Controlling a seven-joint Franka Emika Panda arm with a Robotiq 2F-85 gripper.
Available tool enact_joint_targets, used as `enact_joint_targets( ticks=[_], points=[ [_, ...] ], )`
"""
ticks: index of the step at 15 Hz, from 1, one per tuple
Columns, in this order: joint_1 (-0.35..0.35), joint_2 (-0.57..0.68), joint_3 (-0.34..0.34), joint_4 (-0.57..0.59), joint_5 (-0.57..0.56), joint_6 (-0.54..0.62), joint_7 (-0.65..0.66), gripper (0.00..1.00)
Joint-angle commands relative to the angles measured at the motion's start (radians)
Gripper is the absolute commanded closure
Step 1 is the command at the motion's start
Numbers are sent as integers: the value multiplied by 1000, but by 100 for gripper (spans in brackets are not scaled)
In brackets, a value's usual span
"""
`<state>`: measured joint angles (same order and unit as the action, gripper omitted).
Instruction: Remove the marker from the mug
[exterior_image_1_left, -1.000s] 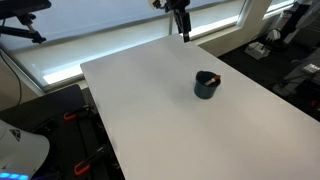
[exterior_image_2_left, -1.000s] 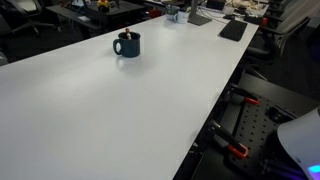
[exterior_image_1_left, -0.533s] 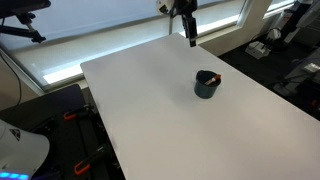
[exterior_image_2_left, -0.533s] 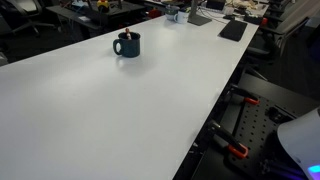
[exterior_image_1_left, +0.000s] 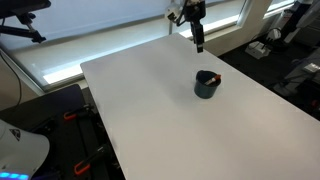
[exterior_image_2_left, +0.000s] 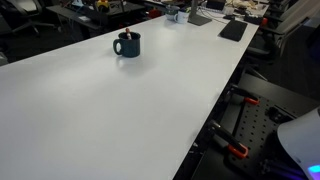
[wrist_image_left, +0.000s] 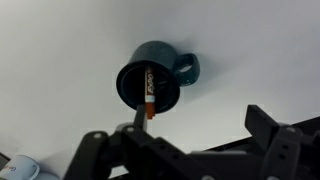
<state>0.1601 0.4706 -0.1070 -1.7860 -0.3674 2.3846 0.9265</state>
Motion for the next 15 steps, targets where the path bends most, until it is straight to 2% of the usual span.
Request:
enact_joint_targets(
  ticks=[1,4,7,14,15],
  points=[
    [10,0,-11,1,8,0,-6,0],
    [10,0,-11,1,8,0,-5,0],
    [16,46,-28,50,-1,-31,21,0],
    [-9,199,-102,238,34,-140,107,0],
    [-5,153,-92,156,14,-80,77,0]
  ],
)
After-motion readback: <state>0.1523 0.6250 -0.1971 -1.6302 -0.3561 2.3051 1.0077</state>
